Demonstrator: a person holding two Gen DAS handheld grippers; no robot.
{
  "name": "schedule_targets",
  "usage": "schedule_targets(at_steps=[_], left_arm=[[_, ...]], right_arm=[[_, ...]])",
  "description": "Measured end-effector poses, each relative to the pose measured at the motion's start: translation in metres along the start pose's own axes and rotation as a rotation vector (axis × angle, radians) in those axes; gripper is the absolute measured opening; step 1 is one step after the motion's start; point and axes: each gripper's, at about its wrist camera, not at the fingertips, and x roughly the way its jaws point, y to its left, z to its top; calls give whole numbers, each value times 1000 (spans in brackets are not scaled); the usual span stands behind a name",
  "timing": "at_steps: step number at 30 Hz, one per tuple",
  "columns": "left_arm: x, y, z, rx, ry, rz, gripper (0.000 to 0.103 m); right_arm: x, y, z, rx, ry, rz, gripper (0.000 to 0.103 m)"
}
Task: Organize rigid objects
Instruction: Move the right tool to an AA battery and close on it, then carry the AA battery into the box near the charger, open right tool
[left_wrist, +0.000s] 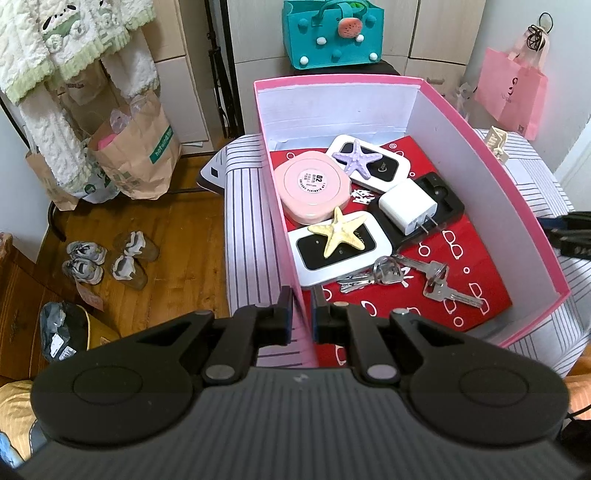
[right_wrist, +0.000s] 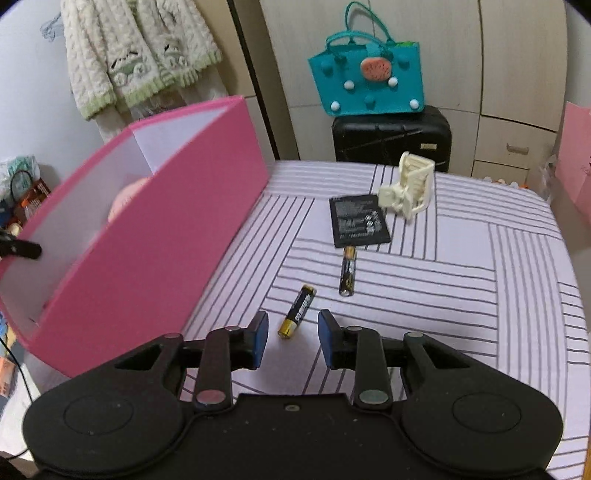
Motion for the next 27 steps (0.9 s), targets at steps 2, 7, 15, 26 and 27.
schedule_targets(at_steps=[2,7,15,26,27], left_arm=[[0,1,0,-3,1,-1,8],[0,1,0,-8,0,1,8],[0,-2,-1,17,-7,14,8],[-1,1,-1,4,-7,-5,9],[-1,1,-1,4,-8,-6,9]], right_arm=[[6,1,-1,-13,3,-6,34],[16,5,0,-41,-4,-39,34],[20,21,-1,-208,-12,-109,11],[-36,43,30,-168,-139,-27,11],[-45,49,36,-171,-154,1,11]])
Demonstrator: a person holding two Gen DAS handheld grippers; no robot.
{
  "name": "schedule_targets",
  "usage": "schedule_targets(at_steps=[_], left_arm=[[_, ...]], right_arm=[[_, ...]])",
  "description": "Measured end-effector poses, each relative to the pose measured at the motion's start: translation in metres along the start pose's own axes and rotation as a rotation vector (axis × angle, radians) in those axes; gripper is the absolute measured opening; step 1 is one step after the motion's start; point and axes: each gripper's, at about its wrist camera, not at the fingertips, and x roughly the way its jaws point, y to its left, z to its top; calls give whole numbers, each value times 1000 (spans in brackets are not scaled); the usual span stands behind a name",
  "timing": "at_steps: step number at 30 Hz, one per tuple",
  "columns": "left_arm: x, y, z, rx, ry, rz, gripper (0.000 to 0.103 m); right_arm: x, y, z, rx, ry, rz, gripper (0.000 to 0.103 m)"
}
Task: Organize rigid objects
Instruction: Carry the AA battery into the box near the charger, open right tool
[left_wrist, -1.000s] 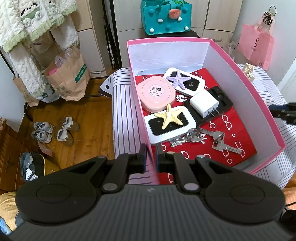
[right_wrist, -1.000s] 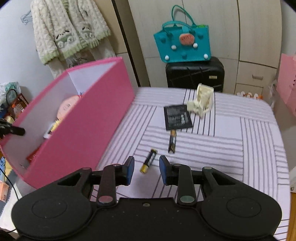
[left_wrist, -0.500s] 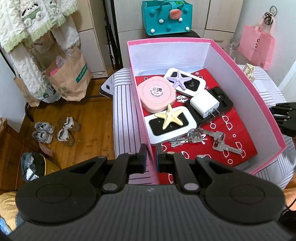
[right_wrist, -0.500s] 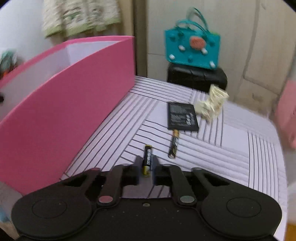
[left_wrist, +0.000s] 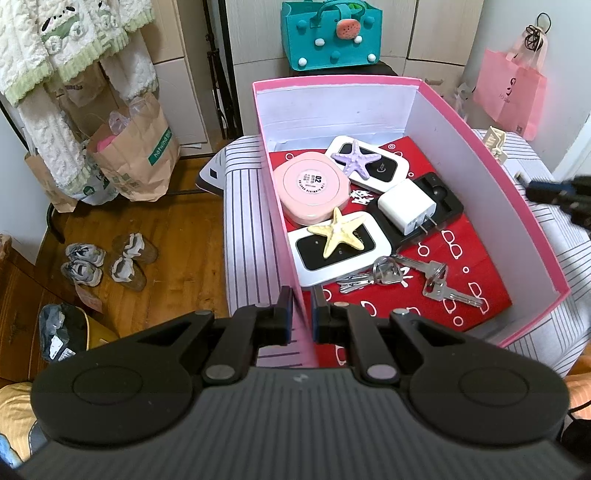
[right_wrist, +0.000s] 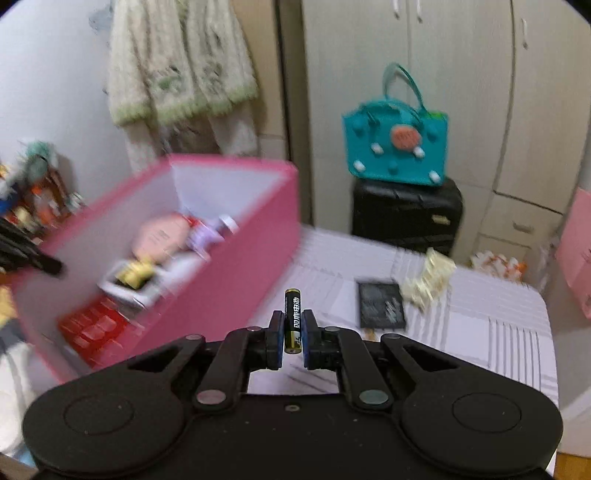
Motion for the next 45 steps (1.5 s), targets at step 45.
schedule_targets(at_steps=[45], left_arm=[[2,1,2,10,5,-18,10]], right_arm=[[9,77,65,-144,159,179,29]])
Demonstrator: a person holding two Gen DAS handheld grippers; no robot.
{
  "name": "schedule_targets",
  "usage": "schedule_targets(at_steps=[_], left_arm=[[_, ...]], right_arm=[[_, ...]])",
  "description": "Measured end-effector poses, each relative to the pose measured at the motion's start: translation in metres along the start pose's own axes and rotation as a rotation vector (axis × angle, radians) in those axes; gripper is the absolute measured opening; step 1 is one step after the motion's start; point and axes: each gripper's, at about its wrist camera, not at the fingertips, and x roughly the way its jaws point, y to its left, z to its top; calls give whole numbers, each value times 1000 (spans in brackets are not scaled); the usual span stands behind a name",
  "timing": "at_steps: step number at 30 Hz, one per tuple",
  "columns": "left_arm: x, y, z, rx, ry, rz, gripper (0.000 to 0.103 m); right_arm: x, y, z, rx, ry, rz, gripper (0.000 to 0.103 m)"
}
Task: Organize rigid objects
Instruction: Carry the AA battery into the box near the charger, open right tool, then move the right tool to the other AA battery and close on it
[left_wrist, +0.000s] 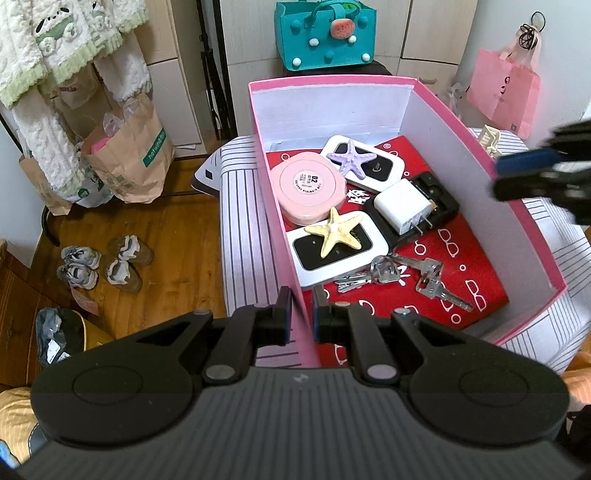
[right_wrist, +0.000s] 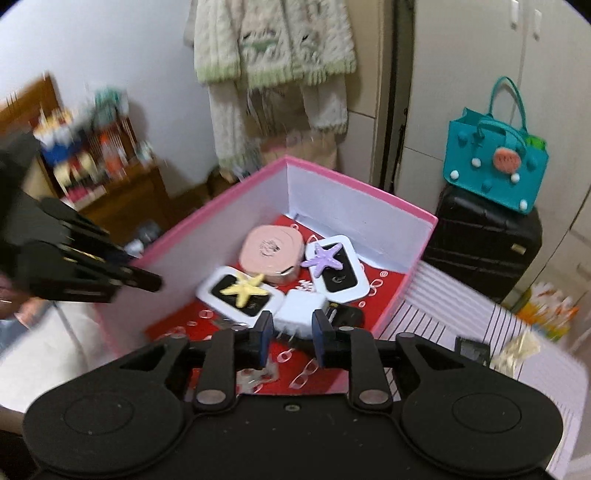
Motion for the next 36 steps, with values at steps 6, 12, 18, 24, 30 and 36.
schedule_targets(at_steps=[6,12,18,24,30,36], left_arm=[[0,0,2,-2,12,0,10],[2,-1,7,-18,38,8,10],[3,2,16,-55,60,11,10],[1,2,26,-63,2,42,8],[6,3,30,-97,-14,56,8],[9,4,34,-102,4,48,8]], right_arm=[[-37,-12,-33,85,-82,9,39],[-45,-44,-61,176,-96,-47,43],[-31,-84,-92,260,-88,-139,44],[-6,-113,-116,271,-87,-216,45],[26,-132,-120,274,-52,-172,45],[48,-141,-114,291,-83,-234,45]])
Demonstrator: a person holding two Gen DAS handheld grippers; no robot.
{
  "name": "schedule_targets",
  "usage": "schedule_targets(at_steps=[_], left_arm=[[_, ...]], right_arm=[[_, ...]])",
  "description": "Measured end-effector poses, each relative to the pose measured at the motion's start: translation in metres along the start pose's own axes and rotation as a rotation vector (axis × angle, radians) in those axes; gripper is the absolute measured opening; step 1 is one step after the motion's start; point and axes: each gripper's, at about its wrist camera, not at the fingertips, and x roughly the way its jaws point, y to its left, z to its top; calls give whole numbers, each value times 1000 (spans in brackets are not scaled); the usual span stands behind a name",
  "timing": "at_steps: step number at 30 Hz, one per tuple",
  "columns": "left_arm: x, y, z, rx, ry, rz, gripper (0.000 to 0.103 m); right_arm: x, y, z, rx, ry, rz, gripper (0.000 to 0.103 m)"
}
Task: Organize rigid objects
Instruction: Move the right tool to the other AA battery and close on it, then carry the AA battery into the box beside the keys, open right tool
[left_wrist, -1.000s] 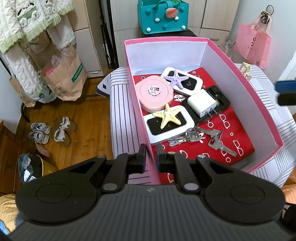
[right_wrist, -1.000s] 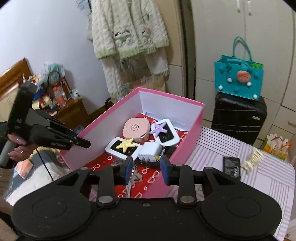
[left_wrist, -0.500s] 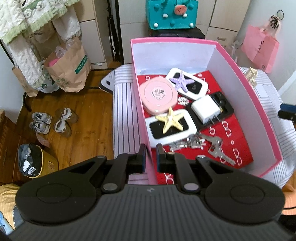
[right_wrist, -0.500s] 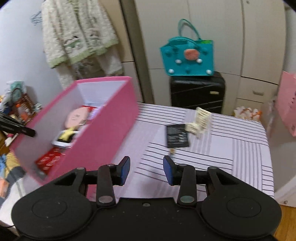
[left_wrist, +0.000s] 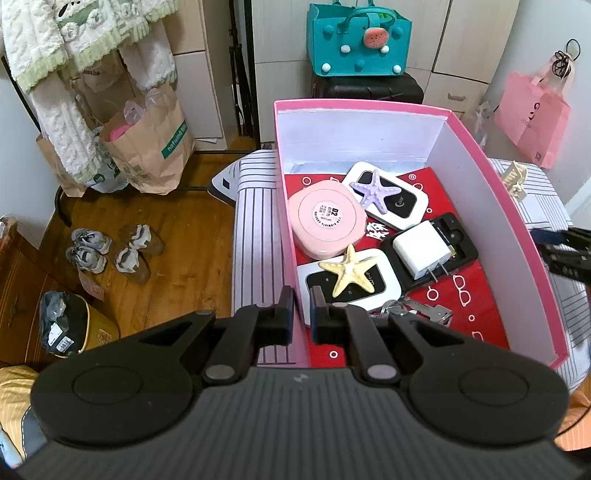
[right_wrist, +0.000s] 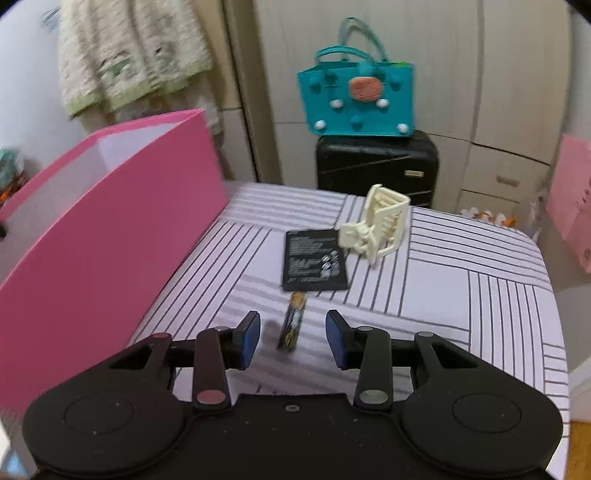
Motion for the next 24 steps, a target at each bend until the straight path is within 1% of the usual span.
schedule_targets(at_steps=[3,6,7,10,11,12,13,14,16,17,20,22,24], left_arm=[[-1,2,-2,-11,-6,-7,8],[0,3,-3,-18,-8,-12,8],[0,3,-3,-18,-9,-13,8],[0,3,-3,-20,-11,-15,8],[0,3,-3,-22,-13,-16,8],[0,3,-3,-25,-16,-18,8],[0,3,-4,-28,-20,-17,8],[0,2,-4,-24,-23,-13,8],[1,-1,-5,-13,-25,-4,8],[1,-2,-5,-11,-24,-3,9],[1,1,-4,-11,-21,-13,9],[3,2,-4,-17,-15,-16,9],[3,0,-5,-7,-17,-11,9]], right_arm=[[7,-4,1,49,8,11,45],[14,1,-1,17,14,-12,44],[15,4,-3,-4,2,-23,40],[15,6,-4,-13,-15,-37,37],[16,8,-5,-24,-19,-44,35],[16,10,-6,-48,-23,-63,29],[16,11,-7,-69,-28,-76,15],[15,11,-7,-73,-30,-70,11],[11,8,-7,-45,-40,-70,11],[6,7,-6,-24,-62,-70,11],[-18,4,1,29,-123,-35,11],[-36,6,8,57,-155,21,11],[-50,15,15,60,-172,75,11]])
